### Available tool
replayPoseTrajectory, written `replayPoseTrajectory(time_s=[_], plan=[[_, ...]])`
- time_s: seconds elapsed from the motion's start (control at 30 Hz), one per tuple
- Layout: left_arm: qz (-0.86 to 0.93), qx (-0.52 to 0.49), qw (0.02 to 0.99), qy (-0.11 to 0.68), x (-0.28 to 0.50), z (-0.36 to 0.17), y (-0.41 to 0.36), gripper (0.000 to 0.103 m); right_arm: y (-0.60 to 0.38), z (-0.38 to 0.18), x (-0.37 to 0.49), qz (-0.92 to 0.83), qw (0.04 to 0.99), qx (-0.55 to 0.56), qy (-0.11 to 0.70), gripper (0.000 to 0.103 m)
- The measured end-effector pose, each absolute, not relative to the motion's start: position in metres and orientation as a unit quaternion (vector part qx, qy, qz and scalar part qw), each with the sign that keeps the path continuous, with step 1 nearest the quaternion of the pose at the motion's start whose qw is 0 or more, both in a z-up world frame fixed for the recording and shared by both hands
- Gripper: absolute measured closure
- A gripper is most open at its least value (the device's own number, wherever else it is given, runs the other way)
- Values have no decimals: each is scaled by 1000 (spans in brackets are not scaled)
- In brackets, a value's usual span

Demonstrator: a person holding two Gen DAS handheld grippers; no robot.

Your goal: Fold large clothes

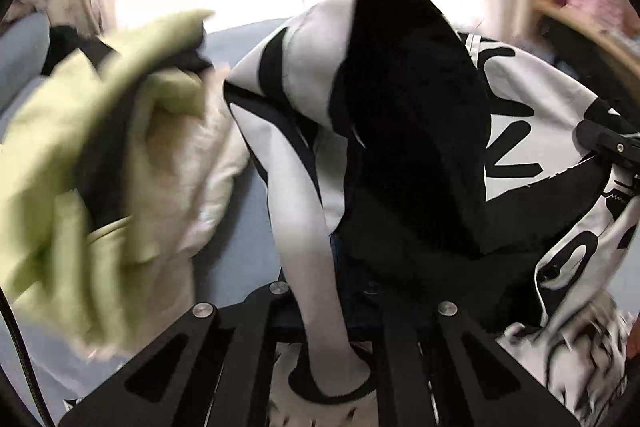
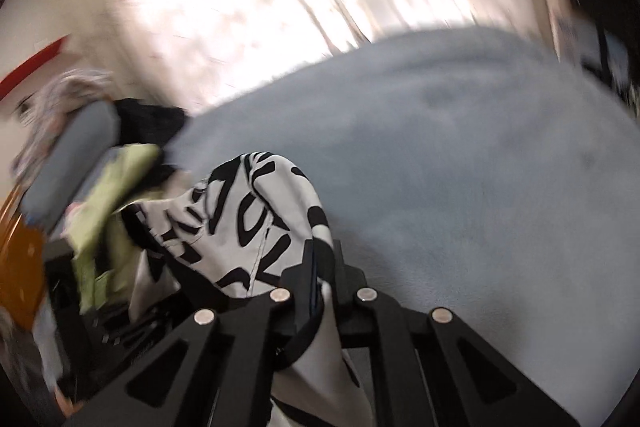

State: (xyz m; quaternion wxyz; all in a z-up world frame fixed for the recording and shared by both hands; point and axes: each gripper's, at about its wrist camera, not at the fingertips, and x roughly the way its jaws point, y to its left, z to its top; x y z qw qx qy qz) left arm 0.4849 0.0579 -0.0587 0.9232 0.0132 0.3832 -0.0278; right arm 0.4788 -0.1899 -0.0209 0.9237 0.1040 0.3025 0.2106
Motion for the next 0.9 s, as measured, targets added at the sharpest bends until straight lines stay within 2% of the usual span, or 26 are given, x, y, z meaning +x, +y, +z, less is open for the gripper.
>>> replayPoseTrajectory(time_s=[0.1, 0.2, 0.23, 0.37, 0.43, 0.53, 0.67, 0.7, 0.73, 0.77, 0.8, 0.83, 0.9], plan=[[-68, -2, 939, 338, 423, -47, 74, 97, -196, -1, 405, 247, 937, 68, 239, 98], [-86, -2, 941, 326, 372, -54, 90, 92, -204, -8, 337, 254, 942, 24, 217, 98], [-89, 3, 938, 334, 357, -61, 95, 87, -206, -16, 312, 245, 945, 0, 217, 98], [-94, 6, 910, 404, 306, -97, 122, 80, -222, -58, 265, 205, 937, -38, 281, 95], [-88, 12, 900, 426, 288, -107, 132, 78, -232, -76, 251, 184, 927, -26, 326, 83], [-69, 22, 891, 449, 265, -113, 142, 77, -243, -94, 231, 166, 911, -7, 376, 83], [-59, 28, 872, 485, 238, -116, 153, 77, -248, -92, 215, 178, 896, 58, 402, 83], [-63, 16, 868, 493, 231, -114, 158, 77, -248, -92, 210, 186, 890, 79, 408, 79], [-67, 1, 864, 499, 221, -111, 164, 77, -245, -90, 208, 194, 884, 97, 414, 66], [-74, -15, 861, 503, 215, -108, 168, 77, -243, -89, 205, 201, 875, 122, 423, 58], [-86, -35, 857, 508, 209, -106, 173, 76, -241, -92, 195, 208, 868, 139, 429, 44], [-109, -69, 848, 515, 202, -104, 177, 75, -237, -93, 188, 214, 861, 157, 434, 38], [-137, -107, 838, 517, 199, -97, 170, 72, -229, -97, 186, 233, 839, 206, 446, 37]])
